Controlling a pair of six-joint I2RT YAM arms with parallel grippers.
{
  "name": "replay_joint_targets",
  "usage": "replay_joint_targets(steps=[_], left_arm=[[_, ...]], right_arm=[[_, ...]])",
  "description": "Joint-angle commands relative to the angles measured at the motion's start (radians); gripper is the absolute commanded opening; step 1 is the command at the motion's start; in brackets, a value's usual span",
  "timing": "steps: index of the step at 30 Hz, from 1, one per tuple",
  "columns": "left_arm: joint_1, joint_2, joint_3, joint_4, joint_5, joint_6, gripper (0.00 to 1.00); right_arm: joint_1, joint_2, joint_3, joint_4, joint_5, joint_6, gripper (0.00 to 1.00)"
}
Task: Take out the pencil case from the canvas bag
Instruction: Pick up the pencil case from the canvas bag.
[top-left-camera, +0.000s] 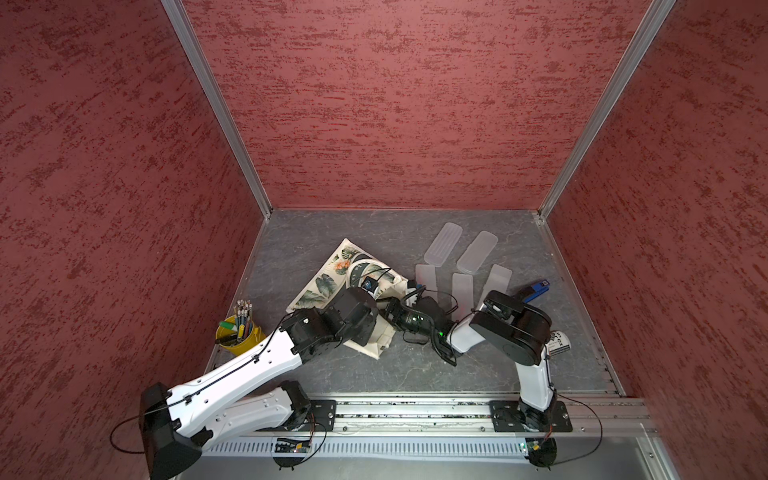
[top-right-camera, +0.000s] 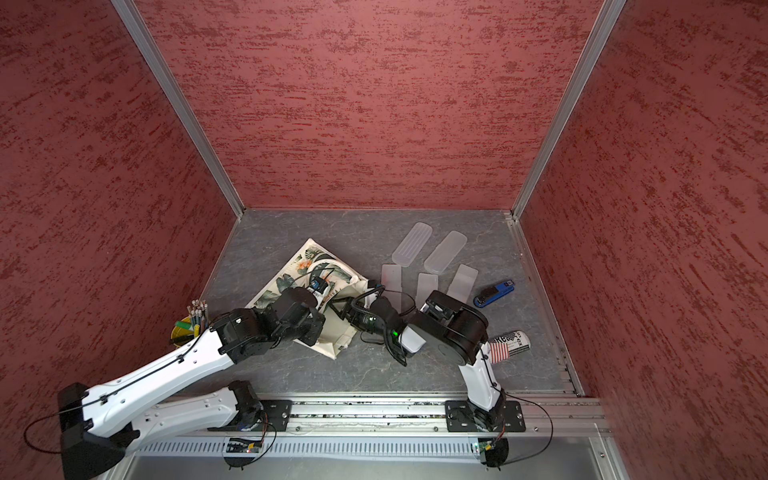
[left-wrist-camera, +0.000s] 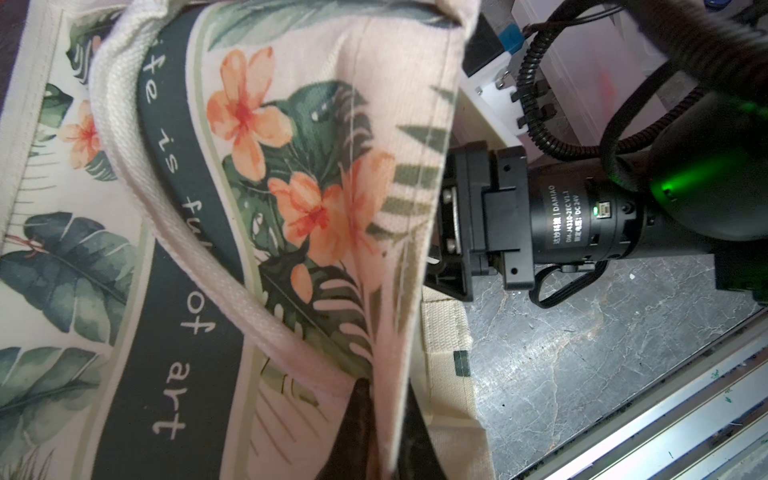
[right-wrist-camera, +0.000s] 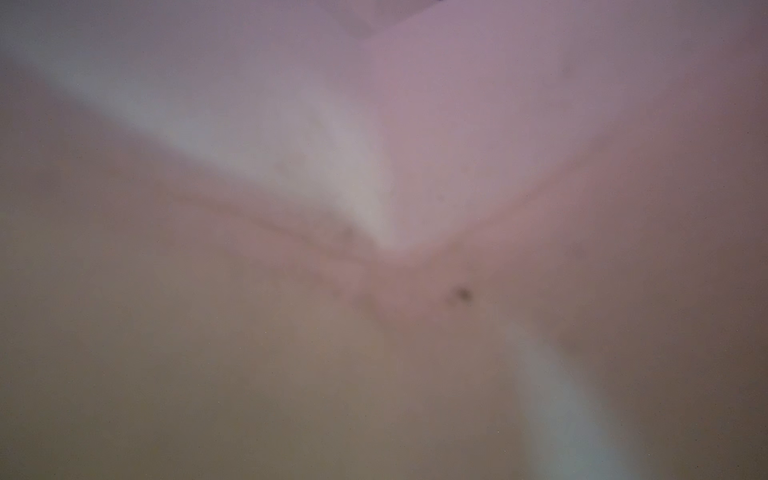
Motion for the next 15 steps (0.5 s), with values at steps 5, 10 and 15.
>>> replay_joint_targets(steps=[5,10,15], left_arm=[[-0.049,0.068,0.083,0.018,0.014,0.072,0.00],[-0.109,0.105,0.139,0.026,0.007,0.129,0.00],[-0.124,0.109,0.157,0.042,0.023,0.180,0.00]], right_arm=[[0.022,0.009,0.150,-0.241,0.016,0.019,0.95],[0.025,0.079,0.206,-0.221,0.010,0.095,0.96],[0.040,0.140,0.257,-0.210,-0.030,0.116,0.96]])
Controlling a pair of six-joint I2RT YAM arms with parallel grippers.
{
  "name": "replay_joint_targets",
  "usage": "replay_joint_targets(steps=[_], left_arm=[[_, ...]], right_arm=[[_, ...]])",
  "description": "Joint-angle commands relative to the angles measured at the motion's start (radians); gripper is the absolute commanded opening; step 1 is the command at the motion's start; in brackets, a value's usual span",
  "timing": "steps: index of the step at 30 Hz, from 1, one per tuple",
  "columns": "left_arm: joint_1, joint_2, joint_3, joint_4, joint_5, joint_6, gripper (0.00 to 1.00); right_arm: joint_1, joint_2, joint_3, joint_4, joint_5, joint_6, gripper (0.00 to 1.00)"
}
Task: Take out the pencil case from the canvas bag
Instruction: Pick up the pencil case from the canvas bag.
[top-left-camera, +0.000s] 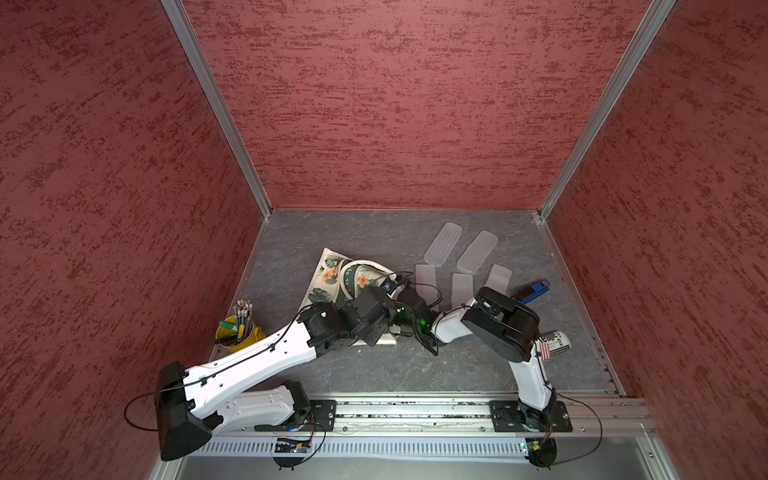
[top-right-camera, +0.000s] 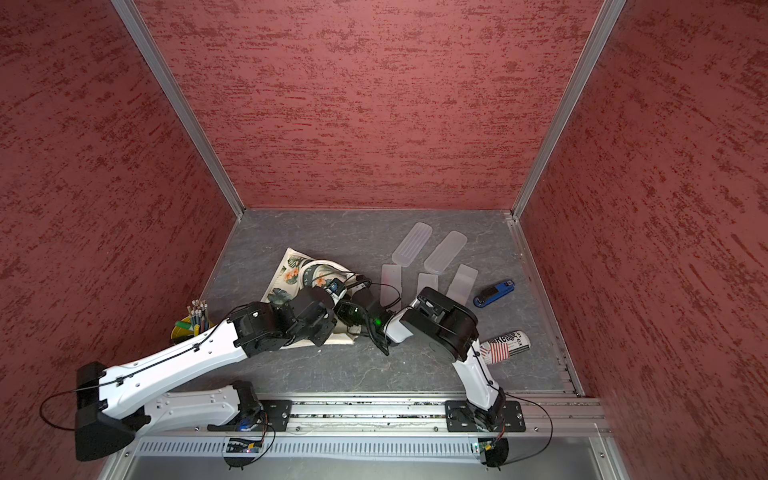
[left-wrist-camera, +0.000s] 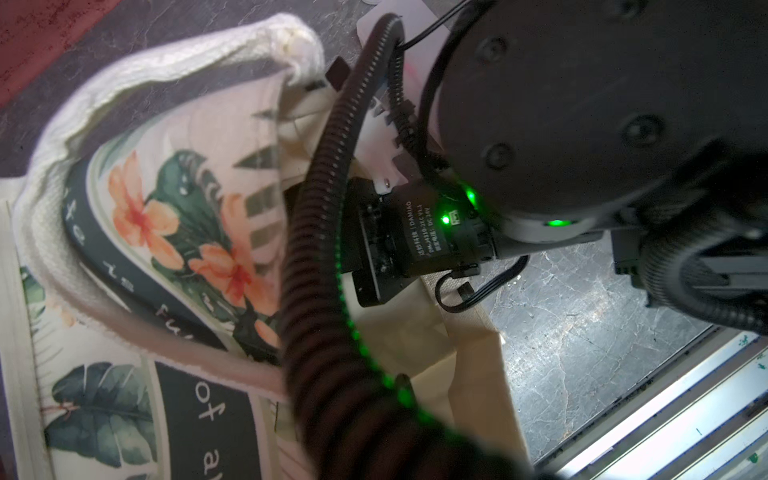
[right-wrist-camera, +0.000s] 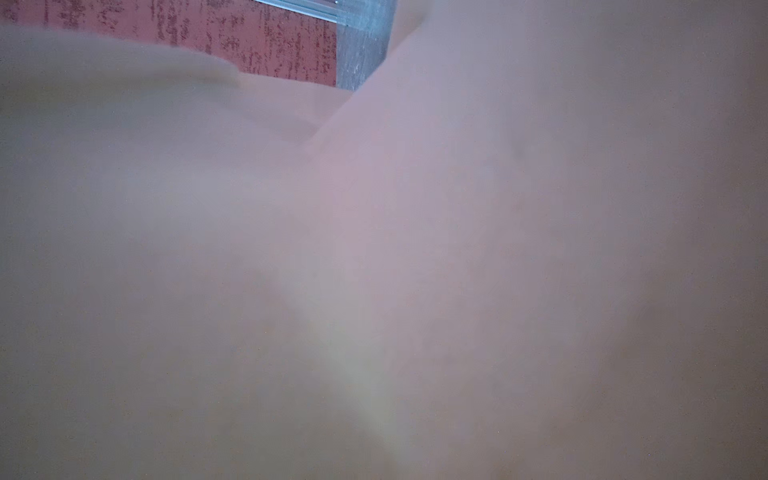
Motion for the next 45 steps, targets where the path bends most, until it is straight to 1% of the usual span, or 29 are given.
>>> replay_joint_targets(steps=[1,3,6,8,9,11,13,17,20,24,29,33,36,39,45], left_arm=[[-0.030,-0.007,0.051,0.086,0.076,0.088,0.00],[-0.028,-0.008,0.057,0.073,0.065,0.091,0.00],[-0.027,-0.008,0.063,0.044,0.009,0.077,0.00],[-0.020,0.007,0.074,0.003,-0.102,0.040,0.00],[0.001,0.023,0.085,-0.030,-0.148,0.008,0.00],[0.041,0.048,0.097,-0.077,-0.178,-0.027,0.00],[0.076,0.073,0.100,-0.095,-0.195,-0.047,0.00],[0.130,0.142,0.113,-0.129,-0.264,-0.101,0.00],[0.142,0.215,0.135,-0.157,-0.271,-0.103,0.00],[0.072,0.291,0.158,-0.152,-0.307,-0.061,0.00],[0.005,0.342,0.180,-0.141,-0.311,-0.035,0.00],[-0.008,0.339,0.186,-0.125,-0.298,-0.028,0.00],[-0.020,0.319,0.191,-0.117,-0.297,-0.018,0.00],[-0.038,0.286,0.178,-0.090,-0.295,0.004,0.00],[-0.042,0.240,0.154,-0.084,-0.282,0.015,0.00]], right_arm=[[0.030,0.058,0.038,-0.019,-0.059,0.045,0.96],[0.034,0.069,0.020,-0.003,-0.059,0.047,0.92],[0.033,0.038,-0.082,0.089,-0.011,0.048,0.86],[0.033,0.001,-0.140,0.115,0.013,0.030,0.83],[0.033,-0.016,-0.160,0.115,0.016,0.015,0.81],[0.038,-0.038,-0.192,0.126,0.010,0.001,0.78],[0.052,-0.053,-0.229,0.140,0.016,-0.003,0.71],[0.077,-0.054,-0.307,0.215,0.049,0.046,0.64],[0.087,-0.032,-0.327,0.278,0.056,0.088,0.65],[0.089,-0.021,-0.315,0.343,0.063,0.125,0.70],[0.090,-0.068,-0.273,0.300,0.108,0.126,0.75],[0.089,-0.080,-0.201,0.244,0.122,0.126,0.76],[0.088,-0.058,-0.145,0.201,0.128,0.130,0.76],[0.084,-0.026,-0.090,0.110,0.128,0.164,0.75],[0.083,0.009,-0.087,0.019,0.174,0.227,0.74]])
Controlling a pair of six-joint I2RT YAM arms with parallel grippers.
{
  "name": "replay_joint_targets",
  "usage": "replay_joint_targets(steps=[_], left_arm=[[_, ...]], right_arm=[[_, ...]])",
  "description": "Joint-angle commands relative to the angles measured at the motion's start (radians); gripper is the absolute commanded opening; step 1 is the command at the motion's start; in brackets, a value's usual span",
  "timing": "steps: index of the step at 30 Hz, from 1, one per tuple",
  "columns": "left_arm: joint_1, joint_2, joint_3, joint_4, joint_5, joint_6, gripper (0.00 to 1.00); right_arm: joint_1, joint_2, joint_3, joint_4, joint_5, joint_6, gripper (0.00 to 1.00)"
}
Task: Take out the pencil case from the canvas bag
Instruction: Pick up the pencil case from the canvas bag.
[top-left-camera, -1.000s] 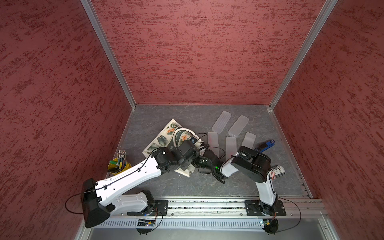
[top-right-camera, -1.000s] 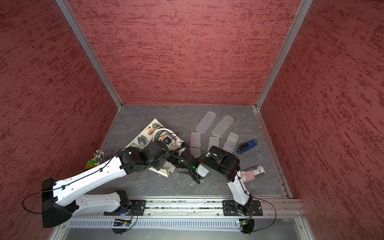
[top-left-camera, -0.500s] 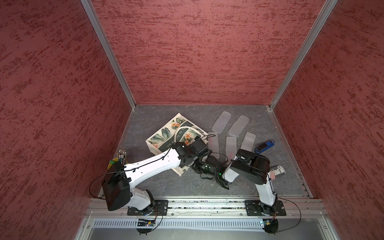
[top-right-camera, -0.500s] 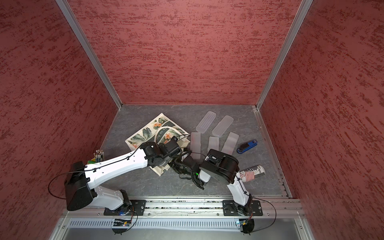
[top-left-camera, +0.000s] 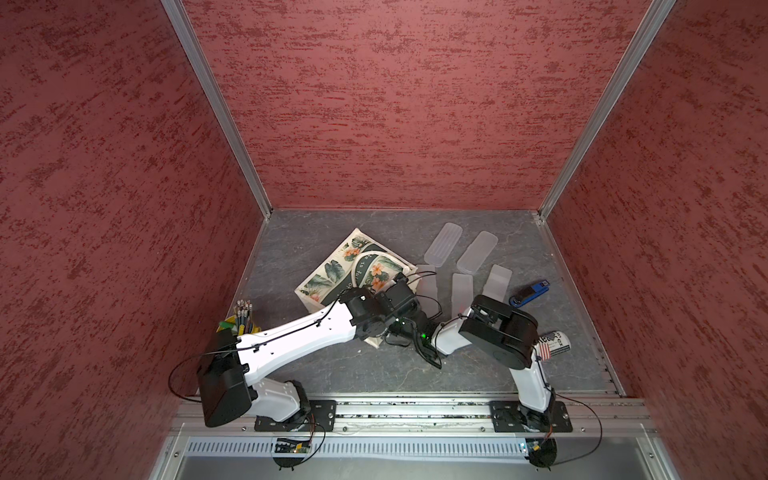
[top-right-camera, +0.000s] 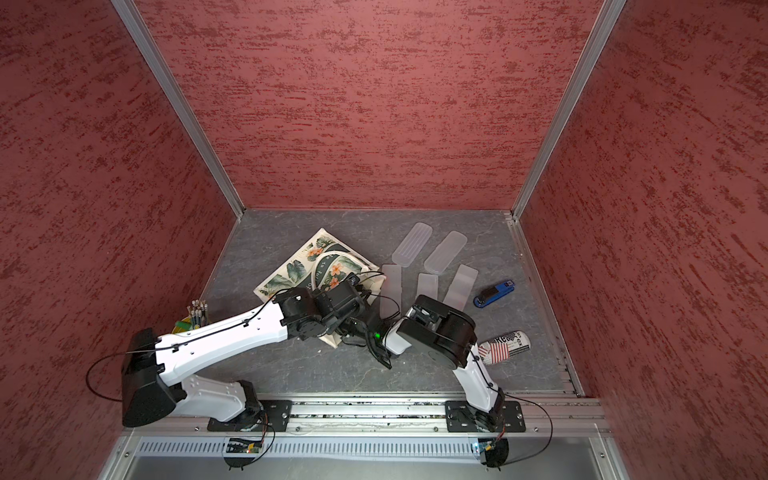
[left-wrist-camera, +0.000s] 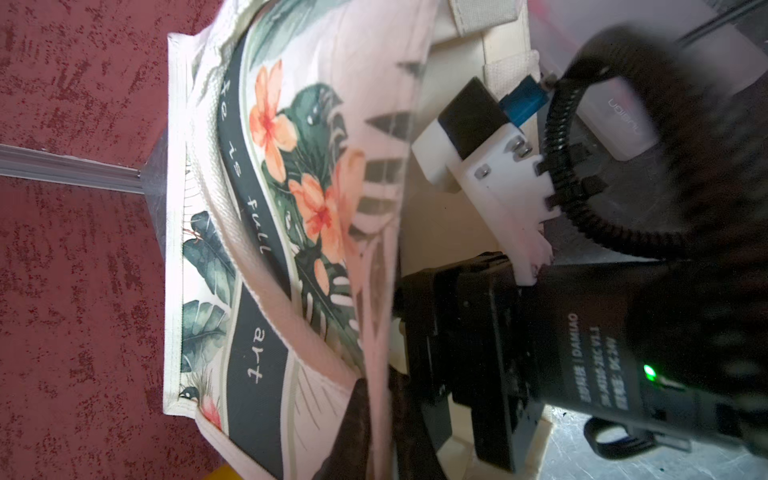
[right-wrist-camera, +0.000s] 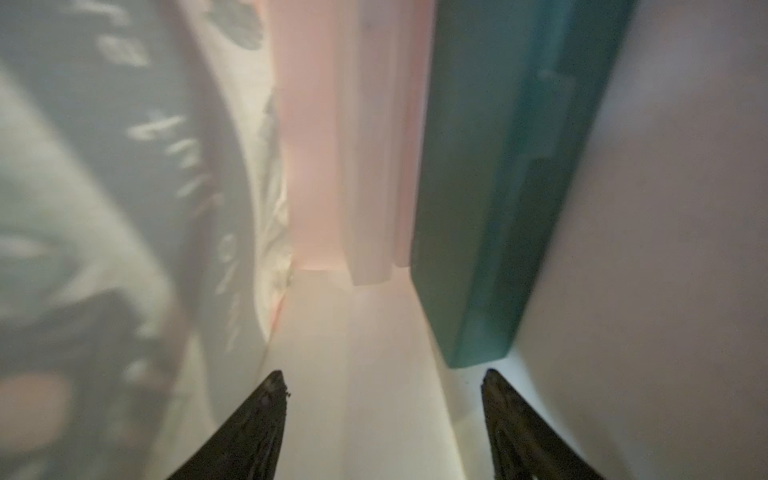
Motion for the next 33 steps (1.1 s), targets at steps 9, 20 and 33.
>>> replay_joint_targets(steps=[9,20,33], left_arm=[[-0.043,-0.053,-0.027,0.059,0.048,0.046,0.00],[-0.112,-0.052,-0.052,0.089,0.023,0.065,0.00],[-0.155,-0.095,-0.074,0.158,0.019,0.110,0.00]], right_arm=[[-0.022,0.040,-0.017,-0.157,0.135,0.038,0.75],[-0.073,0.124,0.064,-0.088,0.120,0.024,0.74],[-0.082,0.216,0.174,-0.033,0.030,-0.036,0.76]])
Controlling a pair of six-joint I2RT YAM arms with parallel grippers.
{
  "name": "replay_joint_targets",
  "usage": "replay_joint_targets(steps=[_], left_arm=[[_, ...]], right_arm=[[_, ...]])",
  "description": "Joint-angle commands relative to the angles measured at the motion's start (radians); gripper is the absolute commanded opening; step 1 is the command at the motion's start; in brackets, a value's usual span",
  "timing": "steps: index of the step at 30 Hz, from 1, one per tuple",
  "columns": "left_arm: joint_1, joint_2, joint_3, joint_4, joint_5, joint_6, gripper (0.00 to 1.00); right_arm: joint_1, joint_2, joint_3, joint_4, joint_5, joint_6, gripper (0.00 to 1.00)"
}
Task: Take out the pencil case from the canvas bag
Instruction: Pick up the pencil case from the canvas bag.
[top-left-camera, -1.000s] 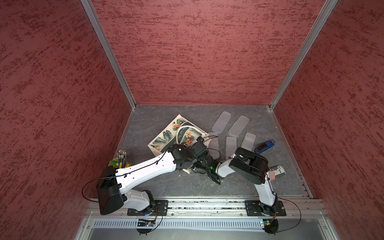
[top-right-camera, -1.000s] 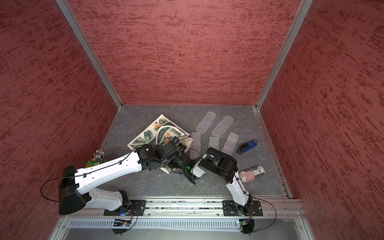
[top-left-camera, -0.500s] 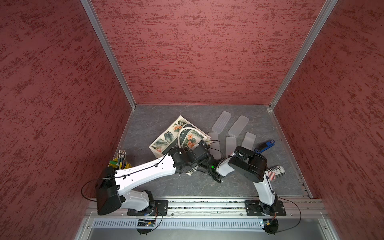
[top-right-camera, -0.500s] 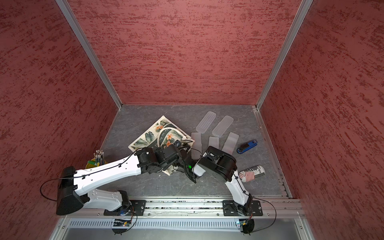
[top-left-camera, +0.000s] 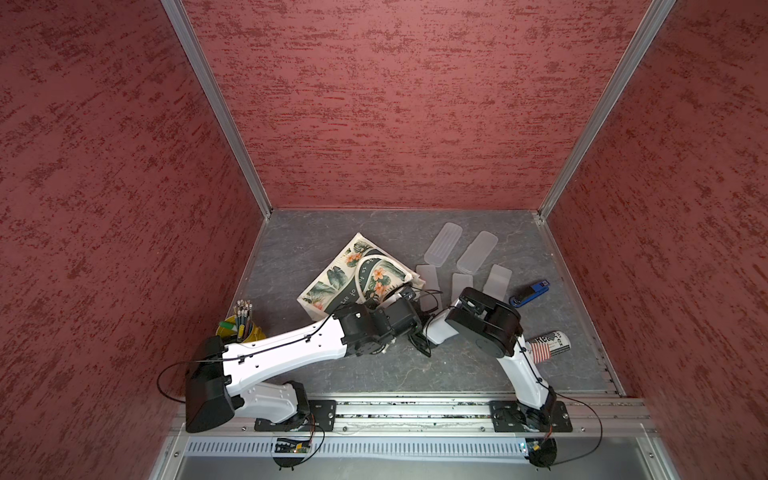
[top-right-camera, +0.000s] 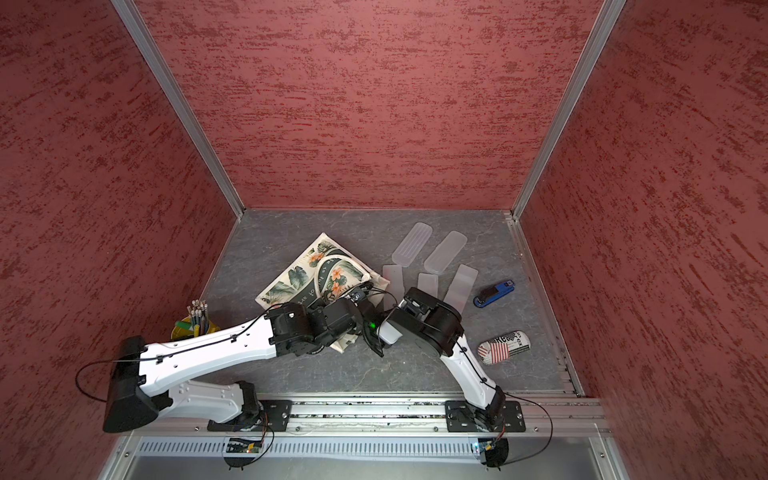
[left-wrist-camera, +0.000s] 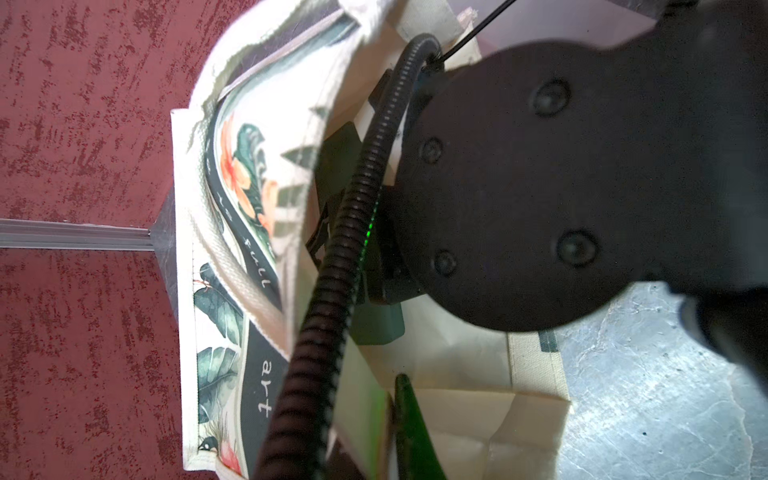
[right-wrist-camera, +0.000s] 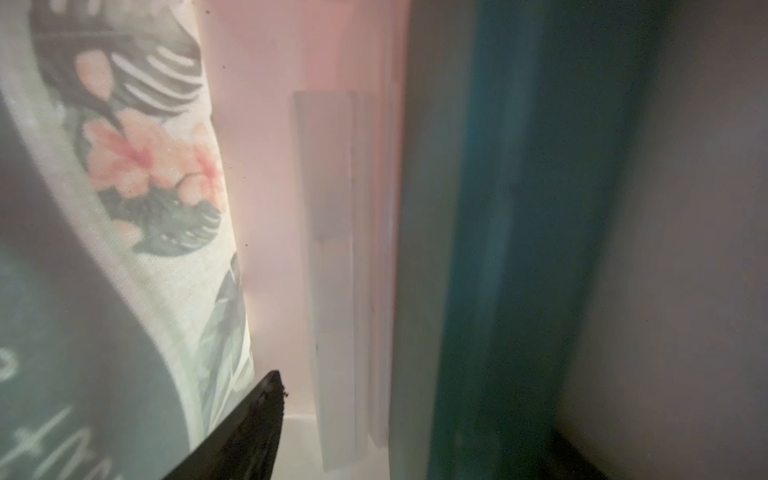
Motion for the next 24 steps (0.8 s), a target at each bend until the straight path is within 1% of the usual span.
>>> replay_joint_targets(steps=[1,4,6,11,13,16,19,21,24], left_arm=[[-0.044,-0.022,0.007,0.092,0.048,0.036,0.00],[-0.059,-0.022,0.006,0.098,0.044,0.033,0.00],[-0.067,-0.023,0.003,0.101,0.045,0.033,0.00],[-0.077,-0.026,0.000,0.094,0.040,0.026,0.00],[-0.079,-0.034,-0.004,0.096,0.038,0.024,0.00],[-0.075,-0.046,-0.013,0.104,0.032,0.014,0.00],[-0.057,-0.051,-0.012,0.106,0.024,-0.013,0.00],[-0.033,-0.052,-0.010,0.100,0.020,-0.035,0.00],[0.007,-0.048,0.005,0.081,0.010,-0.065,0.00]], right_arm=[[-0.011,0.069,0.022,-0.057,-0.040,0.001,0.75],[-0.010,0.089,0.034,-0.053,-0.036,-0.002,0.69],[-0.012,0.095,0.042,-0.045,-0.034,-0.016,0.63],[-0.014,0.098,0.055,-0.036,-0.027,-0.066,0.38],[-0.013,0.101,0.047,-0.007,-0.026,-0.080,0.32],[-0.013,0.101,0.019,0.058,-0.035,-0.093,0.20],[-0.014,0.081,-0.035,0.153,-0.058,-0.129,0.16],[-0.012,0.049,-0.085,0.183,-0.065,-0.150,0.13],[-0.011,-0.021,-0.163,0.208,-0.076,-0.208,0.13]])
